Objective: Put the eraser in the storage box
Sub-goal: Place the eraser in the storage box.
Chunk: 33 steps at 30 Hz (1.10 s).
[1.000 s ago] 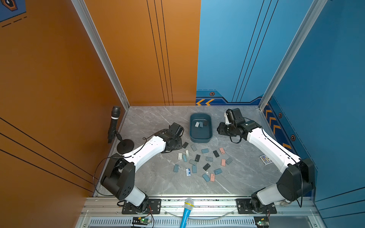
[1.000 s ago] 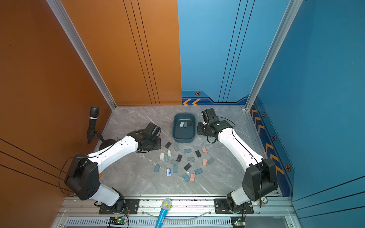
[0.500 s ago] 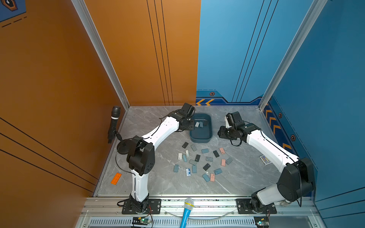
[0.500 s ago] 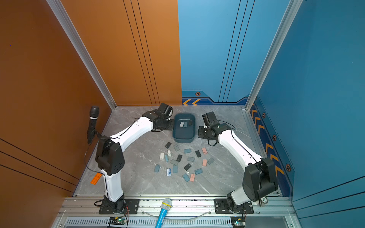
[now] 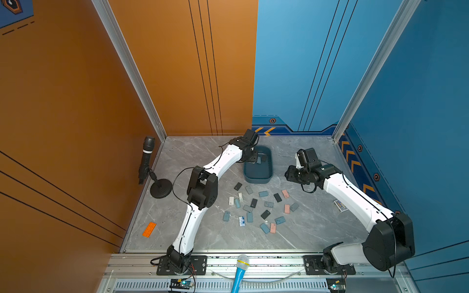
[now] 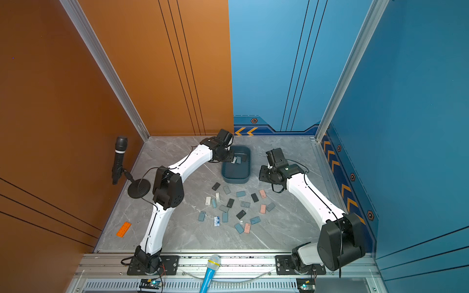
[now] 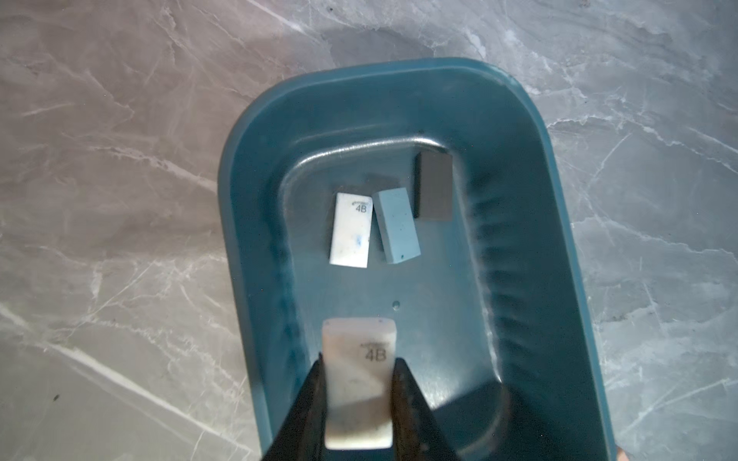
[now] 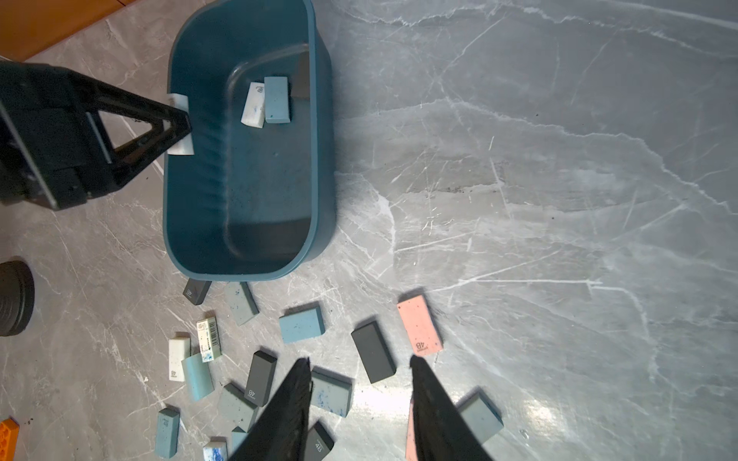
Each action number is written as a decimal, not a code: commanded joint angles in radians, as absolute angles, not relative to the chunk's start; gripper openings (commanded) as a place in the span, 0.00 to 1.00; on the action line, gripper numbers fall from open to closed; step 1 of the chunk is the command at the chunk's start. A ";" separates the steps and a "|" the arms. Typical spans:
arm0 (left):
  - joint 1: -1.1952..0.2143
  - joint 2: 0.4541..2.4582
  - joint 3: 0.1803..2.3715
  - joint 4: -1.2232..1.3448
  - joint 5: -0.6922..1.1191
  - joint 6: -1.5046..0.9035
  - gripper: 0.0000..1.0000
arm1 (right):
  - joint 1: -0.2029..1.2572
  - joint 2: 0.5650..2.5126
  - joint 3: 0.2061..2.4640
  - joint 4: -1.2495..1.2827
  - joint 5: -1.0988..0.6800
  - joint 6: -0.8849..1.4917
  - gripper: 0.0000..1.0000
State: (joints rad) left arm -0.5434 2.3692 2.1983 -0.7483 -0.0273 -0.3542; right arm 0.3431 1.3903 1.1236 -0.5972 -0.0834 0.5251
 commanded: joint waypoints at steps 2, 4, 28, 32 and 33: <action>-0.541 2.428 2.294 -0.774 -0.079 -0.327 0.28 | 0.328 1.349 1.095 -0.601 -0.093 0.545 0.43; -0.544 2.457 2.326 -0.776 -0.097 -0.322 0.28 | 0.323 1.344 1.091 -0.606 -0.097 0.545 0.43; -0.569 2.617 2.478 -0.778 -0.275 -0.258 0.32 | 0.289 1.326 1.082 -0.626 -0.104 0.546 0.43; -0.575 2.622 2.491 -0.778 -0.285 -0.254 0.37 | 0.288 1.330 1.084 -0.626 -0.107 0.546 0.44; -0.576 2.622 2.493 -0.777 -0.289 -0.252 0.38 | 0.286 1.330 1.086 -0.626 -0.109 0.545 0.43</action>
State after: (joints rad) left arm -0.5652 2.5999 2.4622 -0.7605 -0.2562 -0.2691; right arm 0.2932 1.3426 1.0885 -0.6003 -0.1020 0.5331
